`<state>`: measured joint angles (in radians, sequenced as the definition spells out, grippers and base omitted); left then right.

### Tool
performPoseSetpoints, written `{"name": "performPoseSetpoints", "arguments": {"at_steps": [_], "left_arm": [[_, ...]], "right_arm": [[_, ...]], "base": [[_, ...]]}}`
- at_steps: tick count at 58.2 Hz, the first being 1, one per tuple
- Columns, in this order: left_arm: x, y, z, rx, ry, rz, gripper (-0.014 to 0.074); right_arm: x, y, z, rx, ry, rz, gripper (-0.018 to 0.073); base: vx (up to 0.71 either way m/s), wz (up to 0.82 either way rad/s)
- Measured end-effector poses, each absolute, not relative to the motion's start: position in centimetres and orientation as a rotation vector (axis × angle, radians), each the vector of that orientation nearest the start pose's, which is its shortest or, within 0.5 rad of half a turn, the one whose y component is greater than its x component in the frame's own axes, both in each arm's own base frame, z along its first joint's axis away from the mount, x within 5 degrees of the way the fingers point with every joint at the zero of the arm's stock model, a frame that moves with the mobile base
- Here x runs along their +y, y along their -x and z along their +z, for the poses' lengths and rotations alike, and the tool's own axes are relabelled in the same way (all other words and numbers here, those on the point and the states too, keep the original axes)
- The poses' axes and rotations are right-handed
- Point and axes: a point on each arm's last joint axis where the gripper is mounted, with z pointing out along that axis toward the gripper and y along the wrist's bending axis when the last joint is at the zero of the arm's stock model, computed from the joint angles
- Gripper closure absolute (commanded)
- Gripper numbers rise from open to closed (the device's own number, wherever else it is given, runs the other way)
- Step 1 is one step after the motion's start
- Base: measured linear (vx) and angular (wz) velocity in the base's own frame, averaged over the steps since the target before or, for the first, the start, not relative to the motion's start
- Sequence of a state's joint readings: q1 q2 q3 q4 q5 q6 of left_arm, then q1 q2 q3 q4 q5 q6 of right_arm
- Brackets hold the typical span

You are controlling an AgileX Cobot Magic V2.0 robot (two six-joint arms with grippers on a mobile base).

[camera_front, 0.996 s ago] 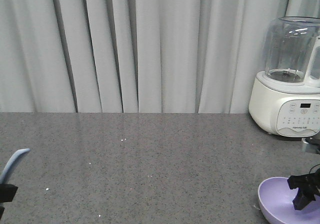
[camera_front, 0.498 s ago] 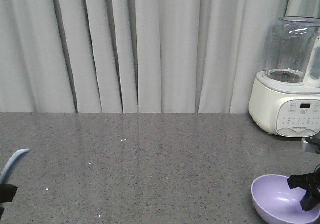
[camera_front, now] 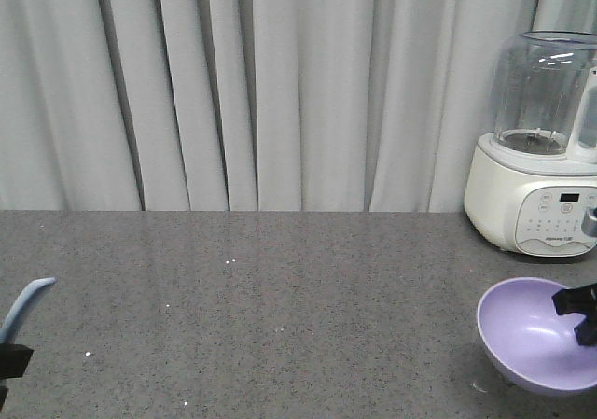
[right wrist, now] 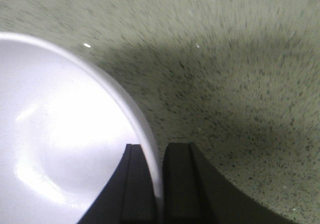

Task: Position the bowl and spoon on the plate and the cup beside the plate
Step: 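Grip the lavender bowl rim with the right gripper and lift it, then drive the base, holding spoon and bowl, to the light blue plate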

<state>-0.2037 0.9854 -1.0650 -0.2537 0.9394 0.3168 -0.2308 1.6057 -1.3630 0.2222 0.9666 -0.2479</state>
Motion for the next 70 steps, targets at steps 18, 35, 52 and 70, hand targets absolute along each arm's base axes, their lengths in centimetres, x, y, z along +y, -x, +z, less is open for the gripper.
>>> {"name": "performPoseSetpoints", "arguments": {"at_steps": [18, 35, 52, 70], "left_arm": [[-5.5, -17.7, 38.2, 2.262, -0.526, -0.257, 0.0421], [-5.5, -17.7, 38.2, 2.262, -0.526, -0.257, 0.0421], [-5.5, -17.7, 38.2, 2.262, -0.526, -0.257, 0.0421], [-5.5, -17.7, 38.2, 2.262, -0.526, -0.257, 0.0421]], "right_arm": [[3.1, -28.1, 38.5, 2.406, 0.299, 0.178, 0.0505], [7.0, -22.4, 38.5, 2.310, 0.436, 0.228, 0.0501], [5.9, -18.3, 34.6, 2.362, 0.437, 0.215, 0.0500], [5.6, -17.0, 34.0, 2.361, 0.437, 0.214, 0.0498]], "base": [[0.00, 0.00], [0.00, 0.00], [0.00, 0.00], [0.00, 0.00]]}}
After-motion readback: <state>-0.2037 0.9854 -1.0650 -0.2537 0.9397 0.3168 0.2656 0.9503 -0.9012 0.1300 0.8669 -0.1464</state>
